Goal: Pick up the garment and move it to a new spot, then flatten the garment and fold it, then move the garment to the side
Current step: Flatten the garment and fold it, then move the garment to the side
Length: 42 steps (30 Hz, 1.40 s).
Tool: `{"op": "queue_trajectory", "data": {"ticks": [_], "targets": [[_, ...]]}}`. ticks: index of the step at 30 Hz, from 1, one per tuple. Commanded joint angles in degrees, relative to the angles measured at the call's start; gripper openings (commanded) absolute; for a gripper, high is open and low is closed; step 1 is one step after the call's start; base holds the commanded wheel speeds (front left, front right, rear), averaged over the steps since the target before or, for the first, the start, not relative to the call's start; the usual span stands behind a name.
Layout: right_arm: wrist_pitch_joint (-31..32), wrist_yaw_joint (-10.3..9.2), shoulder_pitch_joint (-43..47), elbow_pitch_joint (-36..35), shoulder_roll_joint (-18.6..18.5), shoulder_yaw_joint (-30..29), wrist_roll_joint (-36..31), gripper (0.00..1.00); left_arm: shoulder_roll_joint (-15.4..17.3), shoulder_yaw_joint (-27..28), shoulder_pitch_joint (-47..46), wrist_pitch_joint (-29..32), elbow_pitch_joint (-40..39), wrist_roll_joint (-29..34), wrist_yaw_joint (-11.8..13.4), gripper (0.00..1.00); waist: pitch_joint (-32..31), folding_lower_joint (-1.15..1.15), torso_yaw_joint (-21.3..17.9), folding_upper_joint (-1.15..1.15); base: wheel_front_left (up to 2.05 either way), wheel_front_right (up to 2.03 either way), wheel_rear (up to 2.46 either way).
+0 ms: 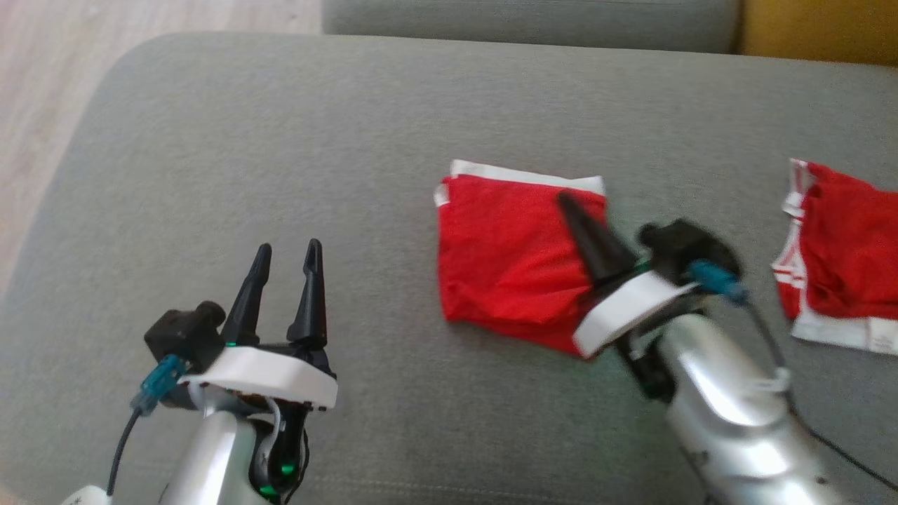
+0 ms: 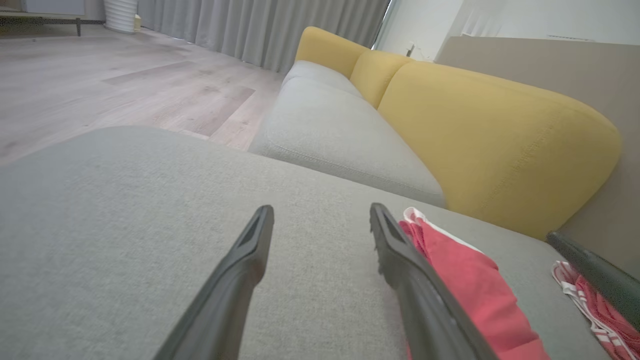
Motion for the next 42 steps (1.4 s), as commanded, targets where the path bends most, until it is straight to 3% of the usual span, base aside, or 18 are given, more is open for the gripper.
{"op": "queue_trajectory", "data": {"ticks": [1,7,11,13,19,30,42], "targets": [[-0.76,0.11,1.35,-3.53,-0.38,-2.61,-2.36,0.0,0.43,2.25,-1.99,-0.7,-2.26,0.83,-0.27,1.0,-0.42,0.0,-2.26,0.0,0.0,0.0,0.0],[-0.78,0.11,6.98,-9.8,-0.11,-13.05,-9.16,0.0,0.43,2.16,-2.59,-0.7,-2.79,1.32,-0.51,1.0,-0.8,0.0,-5.39,0.0,0.0,0.0,0.0],[-0.78,0.11,9.8,-12.51,0.7,-17.05,-11.95,0.0,0.43,2.08,-2.43,-0.7,-2.78,1.56,-0.52,1.0,-0.93,0.0,-6.46,0.0,0.0,0.0,0.0],[-0.78,0.11,11.74,-14.32,1.21,-19.37,-13.83,1.0,0.43,1.86,-2.14,-0.7,-2.57,1.84,-0.6,1.0,-1.07,0.0,-6.95,0.0,0.0,0.0,0.0],[-0.78,0.11,16.41,-16.78,2.28,-23.57,-16.33,1.0,0.43,1.51,-0.39,-0.7,-1.29,2.51,-0.44,1.0,-1.43,0.0,-7.91,0.0,0.0,0.0,0.0],[-0.67,0.11,17.44,-17.79,2.5,-22.77,-15.21,1.0,0.43,1.09,0.05,-0.7,-1.47,1.99,-0.27,1.0,-1.17,0.0,-7.31,0.0,0.0,0.0,0.0],[7.25,0.11,9.45,-10.21,2.5,-14.65,-0.56,1.0,0.43,-0.57,-2.02,-0.7,-1.23,1.54,-0.54,1.0,3.5,0.0,-2.77,0.0,0.0,0.0,0.0]]}}
